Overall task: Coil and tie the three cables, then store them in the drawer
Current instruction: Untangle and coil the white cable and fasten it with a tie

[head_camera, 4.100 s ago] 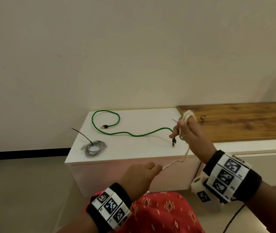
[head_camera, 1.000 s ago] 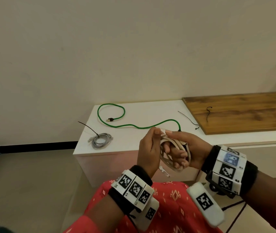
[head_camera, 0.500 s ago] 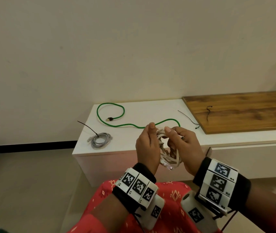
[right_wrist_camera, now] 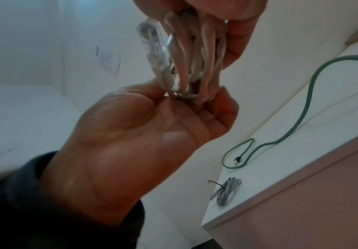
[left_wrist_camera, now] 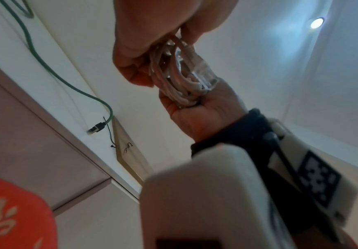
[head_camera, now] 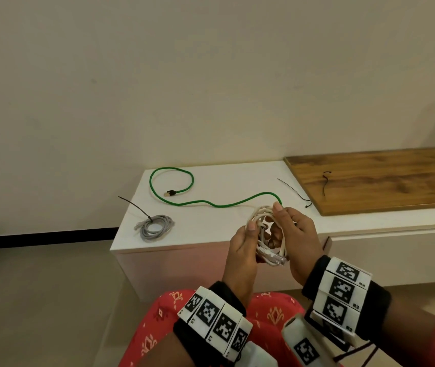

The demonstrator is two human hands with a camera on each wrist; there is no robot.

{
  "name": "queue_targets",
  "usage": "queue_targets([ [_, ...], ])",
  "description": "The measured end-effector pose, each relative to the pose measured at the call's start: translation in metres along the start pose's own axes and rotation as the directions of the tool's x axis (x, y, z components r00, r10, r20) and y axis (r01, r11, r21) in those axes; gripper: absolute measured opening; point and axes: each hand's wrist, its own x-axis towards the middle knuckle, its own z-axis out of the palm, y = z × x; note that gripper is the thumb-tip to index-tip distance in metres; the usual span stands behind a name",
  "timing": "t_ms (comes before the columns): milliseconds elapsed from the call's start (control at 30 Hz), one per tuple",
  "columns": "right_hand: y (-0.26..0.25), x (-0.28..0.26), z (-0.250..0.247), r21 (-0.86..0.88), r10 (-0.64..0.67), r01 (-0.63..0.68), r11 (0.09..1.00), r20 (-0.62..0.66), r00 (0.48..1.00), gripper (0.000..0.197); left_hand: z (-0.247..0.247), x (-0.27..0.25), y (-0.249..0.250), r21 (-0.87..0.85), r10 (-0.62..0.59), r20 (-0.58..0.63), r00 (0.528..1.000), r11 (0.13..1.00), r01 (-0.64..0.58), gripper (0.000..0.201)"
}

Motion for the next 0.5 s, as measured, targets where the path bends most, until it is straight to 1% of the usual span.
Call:
queue_targets([
  [167,0.009,0.0,0.0,-0.057,-0.027,0.023,0.998,-0.06,0.998,0.032,-0.006,0.004,-0.006,-0.054,-0.056,0.06,0.997,0.997,0.059,0.039],
  [300,0.013,0.005,-0.003,0.01,0.01,-0.009,1.0,-0.091,0.996,0.04,-0.007,0.006,-0.009,-0.087,-0.07,0.09,0.993,0.993,0.077,0.032],
  [333,0.014,0.006,-0.004,0.021,0.022,-0.02,1.0,-0.095,0.995,0.039,-0.006,0.006,-0.01,-0.081,-0.072,0.091,0.993,0.994,0.079,0.031],
  [400,0.014,0.007,-0.003,0.012,0.034,-0.033,0.999,-0.096,0.995,0.035,-0.005,0.006,-0.013,-0.051,-0.056,0.066,0.996,0.997,0.06,0.03],
  [500,0.014,0.009,-0.001,-0.007,0.039,-0.04,0.999,-0.055,0.998,0.034,-0.003,0.011,-0.013,0.018,0.009,-0.021,1.0,1.0,-0.009,0.027],
])
